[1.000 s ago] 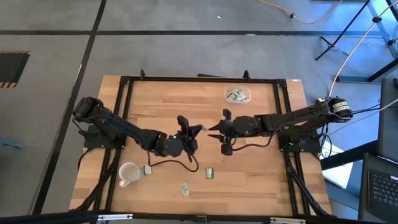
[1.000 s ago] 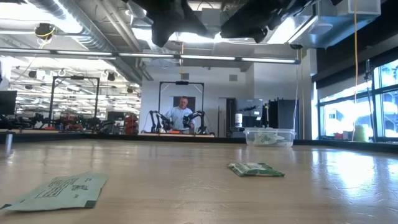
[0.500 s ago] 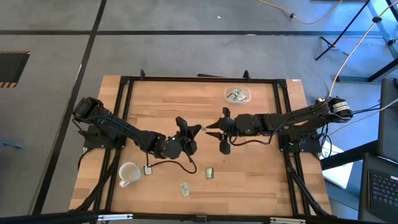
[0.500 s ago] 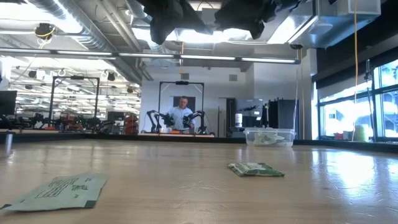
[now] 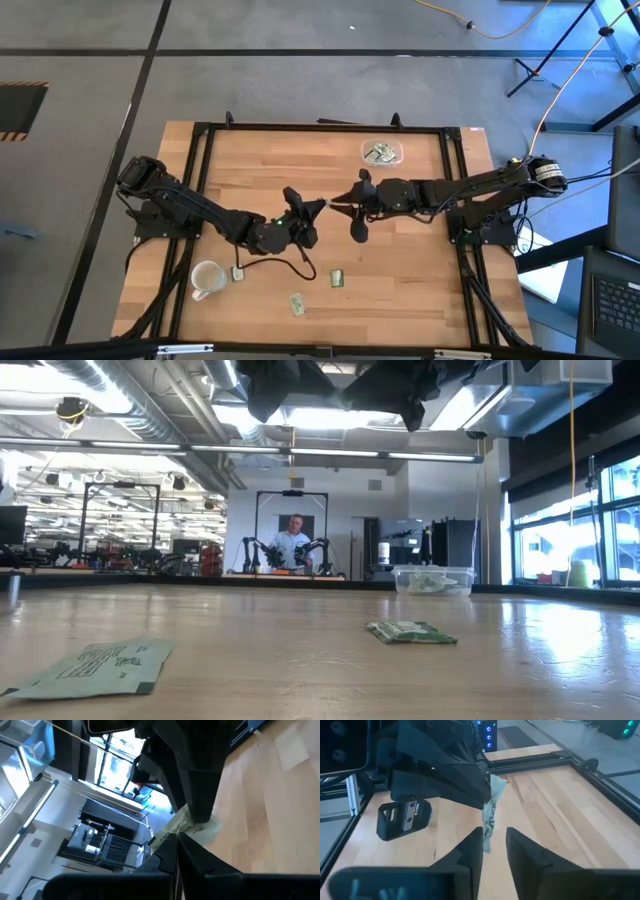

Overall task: Pick and place Stevia / Truvia into bins
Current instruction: Put the green stevia packet into the transparent container

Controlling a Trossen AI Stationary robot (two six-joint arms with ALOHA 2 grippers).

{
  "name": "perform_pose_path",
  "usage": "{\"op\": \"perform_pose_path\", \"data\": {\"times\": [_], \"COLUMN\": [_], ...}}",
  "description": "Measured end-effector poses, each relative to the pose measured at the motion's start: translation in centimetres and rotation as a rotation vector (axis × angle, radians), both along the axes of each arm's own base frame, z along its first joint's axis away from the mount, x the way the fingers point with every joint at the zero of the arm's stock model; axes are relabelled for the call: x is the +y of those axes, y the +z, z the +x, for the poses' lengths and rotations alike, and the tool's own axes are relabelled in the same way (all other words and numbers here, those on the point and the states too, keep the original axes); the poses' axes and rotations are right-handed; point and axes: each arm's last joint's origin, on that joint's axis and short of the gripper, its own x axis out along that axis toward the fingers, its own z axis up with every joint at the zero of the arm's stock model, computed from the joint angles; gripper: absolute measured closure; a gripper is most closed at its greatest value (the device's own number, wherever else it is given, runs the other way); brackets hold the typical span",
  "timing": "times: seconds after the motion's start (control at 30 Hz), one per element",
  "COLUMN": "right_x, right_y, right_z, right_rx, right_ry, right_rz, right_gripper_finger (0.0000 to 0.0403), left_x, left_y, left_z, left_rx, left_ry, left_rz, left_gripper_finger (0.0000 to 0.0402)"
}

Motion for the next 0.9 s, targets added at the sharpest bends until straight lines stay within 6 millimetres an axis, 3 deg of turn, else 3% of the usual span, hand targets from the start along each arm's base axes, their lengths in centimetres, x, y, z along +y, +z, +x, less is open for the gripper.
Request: {"op": "perform_pose_path", "data": {"times": [0.23,0.37,0.63,0.9], "right_x": [0.1,0.1,-0.3,-3.6], "right_y": [0.0,0.0,-0.1,0.4], "right_z": [0.0,0.0,-0.1,-1.7], "right_rx": [0.005,0.007,0.021,0.104], "right_ry": [0.030,0.034,0.022,-0.084], "right_rz": [-0.019,-0.015,-0.019,-0.021], "right_gripper_finger": [0.0395,0.0394,0.0401,0.0402], "left_x": [0.0,0.0,0.1,0.3], "left_y": [0.0,-0.1,-0.2,-0.4], "left_z": [0.0,0.0,-0.1,-0.6], "left_rx": [0.004,0.016,-0.071,-0.125], "left_ry": [0.000,-0.004,0.046,0.040], "left_rz": [0.001,0.005,-0.087,-0.240], "left_gripper_finger": [0.0398,0.0383,0.0296,0.0273]}}
